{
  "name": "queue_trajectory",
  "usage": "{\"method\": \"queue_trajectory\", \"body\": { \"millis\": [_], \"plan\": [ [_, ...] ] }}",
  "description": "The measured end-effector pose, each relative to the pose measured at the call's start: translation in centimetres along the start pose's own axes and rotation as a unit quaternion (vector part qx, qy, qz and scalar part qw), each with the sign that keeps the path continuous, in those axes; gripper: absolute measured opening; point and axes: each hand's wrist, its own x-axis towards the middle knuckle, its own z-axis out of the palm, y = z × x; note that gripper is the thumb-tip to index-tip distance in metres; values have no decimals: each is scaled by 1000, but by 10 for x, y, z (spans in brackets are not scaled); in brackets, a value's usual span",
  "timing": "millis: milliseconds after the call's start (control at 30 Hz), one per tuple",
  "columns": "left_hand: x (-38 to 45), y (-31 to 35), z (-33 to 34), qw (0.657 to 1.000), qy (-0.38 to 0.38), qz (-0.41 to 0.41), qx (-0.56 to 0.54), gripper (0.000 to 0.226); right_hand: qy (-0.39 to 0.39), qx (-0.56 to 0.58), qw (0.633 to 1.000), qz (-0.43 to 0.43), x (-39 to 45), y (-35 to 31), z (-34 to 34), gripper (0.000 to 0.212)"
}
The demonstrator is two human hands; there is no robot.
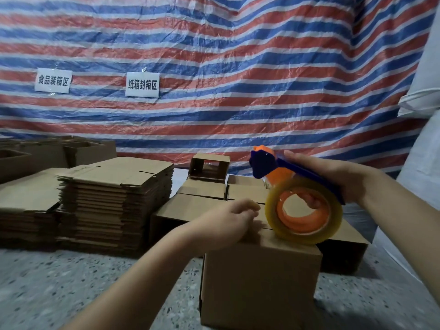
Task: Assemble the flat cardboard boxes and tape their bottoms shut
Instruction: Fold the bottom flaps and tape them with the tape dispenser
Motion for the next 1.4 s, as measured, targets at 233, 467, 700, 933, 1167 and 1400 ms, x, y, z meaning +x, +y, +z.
{"method": "queue_trajectory", "body": {
  "millis": [233,467,700,933,1167,1400],
  "plan": [
    [6,9,-18,922,162,-75,-344,66,-26,-67,997,-10,2,-10,7,80],
    [-3,22,-20,943,151,-77,-286,57,-25,-92,995,-14,4,-12,7,82],
    [-5,39,-18,933,142,-125,-307,39,-36,-115,993,-6,7,-15,7,77],
    [-2,29,-7,922,222,-113,-298,30,-46,-147,988,2,8,-22,6,77],
    [6,8,-16,841,294,-150,-429,24,-22,-212,975,62,3,-27,-13,82],
    [6,-2,-12,836,328,-108,-425,26,-4,-200,978,50,3,-21,-13,82]
  ]
}}
